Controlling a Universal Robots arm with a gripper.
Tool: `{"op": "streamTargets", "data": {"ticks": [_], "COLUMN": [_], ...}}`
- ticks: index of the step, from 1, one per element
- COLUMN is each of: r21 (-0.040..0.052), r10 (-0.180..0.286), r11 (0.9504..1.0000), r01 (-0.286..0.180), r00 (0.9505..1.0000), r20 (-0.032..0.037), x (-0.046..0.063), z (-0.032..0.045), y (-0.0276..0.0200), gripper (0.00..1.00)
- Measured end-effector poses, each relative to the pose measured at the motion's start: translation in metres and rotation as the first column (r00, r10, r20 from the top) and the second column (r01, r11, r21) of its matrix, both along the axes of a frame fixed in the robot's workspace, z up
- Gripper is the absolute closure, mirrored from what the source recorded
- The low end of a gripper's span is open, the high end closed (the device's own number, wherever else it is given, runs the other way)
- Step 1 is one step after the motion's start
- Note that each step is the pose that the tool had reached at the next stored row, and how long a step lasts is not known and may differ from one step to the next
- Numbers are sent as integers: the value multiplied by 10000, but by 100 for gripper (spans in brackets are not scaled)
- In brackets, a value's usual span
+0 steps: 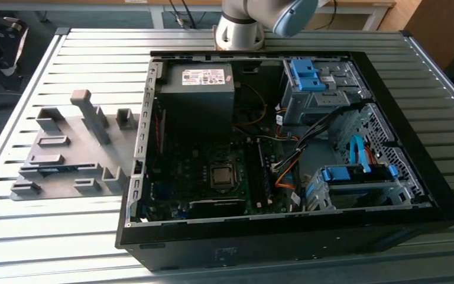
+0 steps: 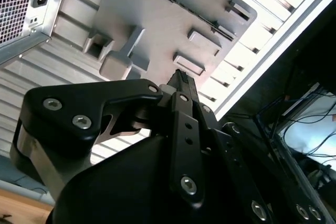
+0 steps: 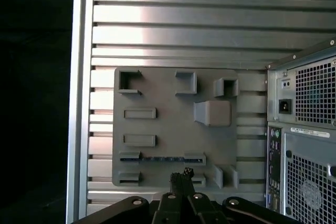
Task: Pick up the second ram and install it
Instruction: 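Pick up the second ram and move it above second insertion slot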
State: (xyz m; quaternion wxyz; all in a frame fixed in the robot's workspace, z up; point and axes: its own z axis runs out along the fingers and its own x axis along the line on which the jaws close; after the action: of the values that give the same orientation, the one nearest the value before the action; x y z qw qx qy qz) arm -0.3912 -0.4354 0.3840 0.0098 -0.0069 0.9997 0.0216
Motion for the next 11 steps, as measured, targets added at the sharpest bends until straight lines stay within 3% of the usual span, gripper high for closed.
{"op": "streamTargets", "data": {"ticks": [11], "r21": [-113], "r10": [891], "r11": [9960], "r01": [-891], "r00": [9960], "r20": [-6], "x": [-20], "z": [-3], "y": [0], "gripper": [89]}}
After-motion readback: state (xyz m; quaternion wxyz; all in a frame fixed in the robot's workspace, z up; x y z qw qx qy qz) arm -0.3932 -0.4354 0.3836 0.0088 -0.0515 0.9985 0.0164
